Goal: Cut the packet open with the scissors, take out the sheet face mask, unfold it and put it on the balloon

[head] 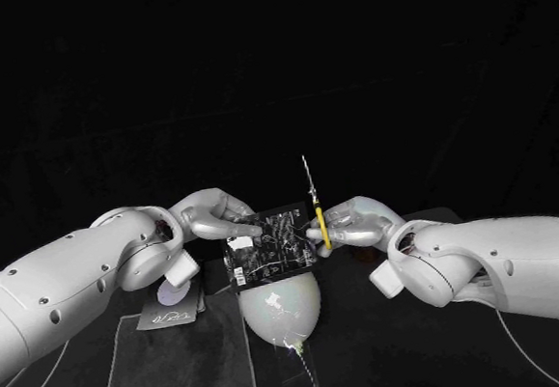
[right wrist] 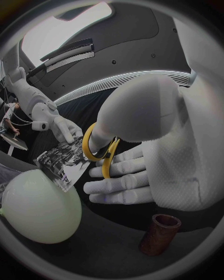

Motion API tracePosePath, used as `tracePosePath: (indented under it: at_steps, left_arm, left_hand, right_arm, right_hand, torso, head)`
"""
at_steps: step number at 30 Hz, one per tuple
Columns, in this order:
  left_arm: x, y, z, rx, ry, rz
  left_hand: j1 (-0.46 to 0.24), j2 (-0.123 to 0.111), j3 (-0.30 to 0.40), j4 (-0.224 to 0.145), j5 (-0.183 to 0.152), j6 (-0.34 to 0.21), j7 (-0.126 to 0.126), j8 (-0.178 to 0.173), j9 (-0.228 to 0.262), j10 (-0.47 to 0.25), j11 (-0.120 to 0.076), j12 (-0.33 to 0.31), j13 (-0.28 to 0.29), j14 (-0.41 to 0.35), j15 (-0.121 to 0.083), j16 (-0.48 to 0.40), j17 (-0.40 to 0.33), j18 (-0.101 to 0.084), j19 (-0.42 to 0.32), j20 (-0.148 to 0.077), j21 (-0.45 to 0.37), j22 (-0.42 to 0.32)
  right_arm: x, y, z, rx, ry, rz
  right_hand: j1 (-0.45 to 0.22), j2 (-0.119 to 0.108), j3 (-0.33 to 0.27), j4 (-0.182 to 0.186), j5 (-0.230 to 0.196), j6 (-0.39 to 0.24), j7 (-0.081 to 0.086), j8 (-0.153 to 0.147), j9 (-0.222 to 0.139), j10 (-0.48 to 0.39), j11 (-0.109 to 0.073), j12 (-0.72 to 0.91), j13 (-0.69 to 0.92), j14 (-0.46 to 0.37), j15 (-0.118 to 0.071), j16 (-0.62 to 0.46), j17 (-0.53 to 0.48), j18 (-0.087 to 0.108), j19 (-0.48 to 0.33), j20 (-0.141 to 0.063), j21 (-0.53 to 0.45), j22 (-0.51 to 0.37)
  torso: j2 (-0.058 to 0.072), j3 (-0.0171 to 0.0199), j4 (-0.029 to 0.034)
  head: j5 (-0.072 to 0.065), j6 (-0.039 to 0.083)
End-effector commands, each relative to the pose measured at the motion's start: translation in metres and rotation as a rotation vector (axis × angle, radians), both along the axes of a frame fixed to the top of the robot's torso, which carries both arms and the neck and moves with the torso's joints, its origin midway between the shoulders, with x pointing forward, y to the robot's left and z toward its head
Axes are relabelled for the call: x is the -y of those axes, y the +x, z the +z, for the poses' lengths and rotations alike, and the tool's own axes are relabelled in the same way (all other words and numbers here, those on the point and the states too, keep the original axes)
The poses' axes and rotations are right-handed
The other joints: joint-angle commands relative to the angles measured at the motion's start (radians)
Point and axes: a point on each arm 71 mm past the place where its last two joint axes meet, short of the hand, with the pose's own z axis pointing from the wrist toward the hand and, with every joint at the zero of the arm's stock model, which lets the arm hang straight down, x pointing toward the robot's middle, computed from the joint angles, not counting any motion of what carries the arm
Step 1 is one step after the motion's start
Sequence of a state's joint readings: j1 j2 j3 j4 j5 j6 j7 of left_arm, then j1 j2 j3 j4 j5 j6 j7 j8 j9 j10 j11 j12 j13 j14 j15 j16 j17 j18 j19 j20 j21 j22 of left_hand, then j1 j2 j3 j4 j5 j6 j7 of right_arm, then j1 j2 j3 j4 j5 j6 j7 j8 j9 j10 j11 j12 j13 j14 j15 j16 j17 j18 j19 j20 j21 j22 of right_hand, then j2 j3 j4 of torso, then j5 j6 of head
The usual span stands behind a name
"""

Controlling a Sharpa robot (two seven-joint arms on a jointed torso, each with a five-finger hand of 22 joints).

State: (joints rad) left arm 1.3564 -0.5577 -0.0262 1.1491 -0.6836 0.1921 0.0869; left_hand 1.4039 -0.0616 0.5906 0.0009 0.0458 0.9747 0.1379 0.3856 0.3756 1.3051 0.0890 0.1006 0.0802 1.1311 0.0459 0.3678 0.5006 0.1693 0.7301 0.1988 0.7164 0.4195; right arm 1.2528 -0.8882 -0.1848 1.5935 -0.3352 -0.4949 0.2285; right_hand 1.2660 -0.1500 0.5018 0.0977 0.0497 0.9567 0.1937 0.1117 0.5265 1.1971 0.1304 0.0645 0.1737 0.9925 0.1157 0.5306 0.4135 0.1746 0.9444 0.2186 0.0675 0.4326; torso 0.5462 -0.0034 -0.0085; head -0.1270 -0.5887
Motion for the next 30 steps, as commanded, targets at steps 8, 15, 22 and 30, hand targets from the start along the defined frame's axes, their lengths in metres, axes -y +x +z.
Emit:
tracePosePath:
  at_steps: [8, 15, 22, 30]
  left_arm:
    - [0.006, -0.002, 0.002, -0.033, -0.041, -0.024]
    - [0.007, -0.002, 0.003, -0.065, -0.076, -0.024]
    - [0.008, -0.003, 0.003, -0.089, -0.102, -0.024]
    - [0.008, -0.004, 0.004, -0.123, -0.151, 0.013]
  left_hand:
    - [-0.003, 0.007, 0.0, -0.003, 0.002, -0.002, 0.005, 0.003, 0.144, 0.018, -0.008, -0.003, 0.002, -0.008, -0.002, 0.006, 0.002, 0.003, -0.007, 0.003, 0.006, 0.001]
    - [-0.004, 0.008, 0.001, -0.004, 0.002, -0.002, 0.005, 0.003, 0.145, 0.018, -0.008, -0.003, 0.002, -0.008, -0.002, 0.006, 0.002, 0.003, -0.007, 0.004, 0.006, 0.002]
    - [-0.006, 0.009, 0.002, -0.005, 0.002, -0.003, 0.005, 0.003, 0.146, 0.018, -0.008, -0.003, 0.002, -0.008, -0.001, 0.006, 0.003, 0.003, -0.008, 0.004, 0.007, 0.002]
    - [-0.017, 0.014, 0.006, -0.008, 0.003, -0.01, 0.008, 0.001, 0.151, 0.013, -0.005, -0.006, 0.002, -0.011, 0.001, 0.003, 0.006, 0.003, -0.012, 0.007, 0.008, 0.003]
  right_arm:
    - [-0.014, -0.002, 0.0, -0.004, 0.051, 0.082]
    - [-0.019, -0.001, -0.001, -0.017, 0.071, 0.096]
    - [-0.019, 0.001, -0.001, -0.007, 0.09, 0.067]
    - [-0.015, 0.0, 0.001, 0.019, 0.099, 0.012]
  right_hand:
    - [0.009, -0.002, -0.003, 0.004, -0.001, 0.004, 0.004, -0.007, -0.003, 0.003, 0.003, -0.001, -0.01, -0.026, -0.016, -0.013, -0.005, 0.008, -0.009, 0.004, -0.004, -0.007]
    - [0.023, 0.021, 0.01, 0.005, -0.001, 0.011, 0.0, -0.006, -0.005, 0.009, 0.0, 0.002, -0.02, -0.025, -0.017, -0.022, -0.009, 0.009, -0.01, 0.005, -0.003, -0.015]
    - [0.109, 0.122, 0.058, -0.046, 0.001, 0.072, -0.035, 0.033, 0.016, 0.109, -0.036, 0.042, -0.018, 0.035, -0.046, -0.009, -0.003, 0.012, 0.03, -0.016, 0.025, -0.009]
    - [0.109, 0.162, 0.02, -0.087, -0.001, 0.103, -0.062, 0.069, 0.046, 0.196, -0.067, 0.067, -0.01, 0.13, -0.081, 0.013, 0.017, 0.007, 0.087, -0.059, 0.094, 0.045]
  torso:
    - [0.0, -0.0002, 0.0001]
    - [0.0, 0.0001, 0.0011]
    - [-0.001, -0.0001, 0.0006]
    - [0.0, 0.0001, -0.0003]
  head:
    - [0.001, 0.0]
    - [0.002, 0.0]
    - [0.003, 0.002]
    - [0.003, 0.004]
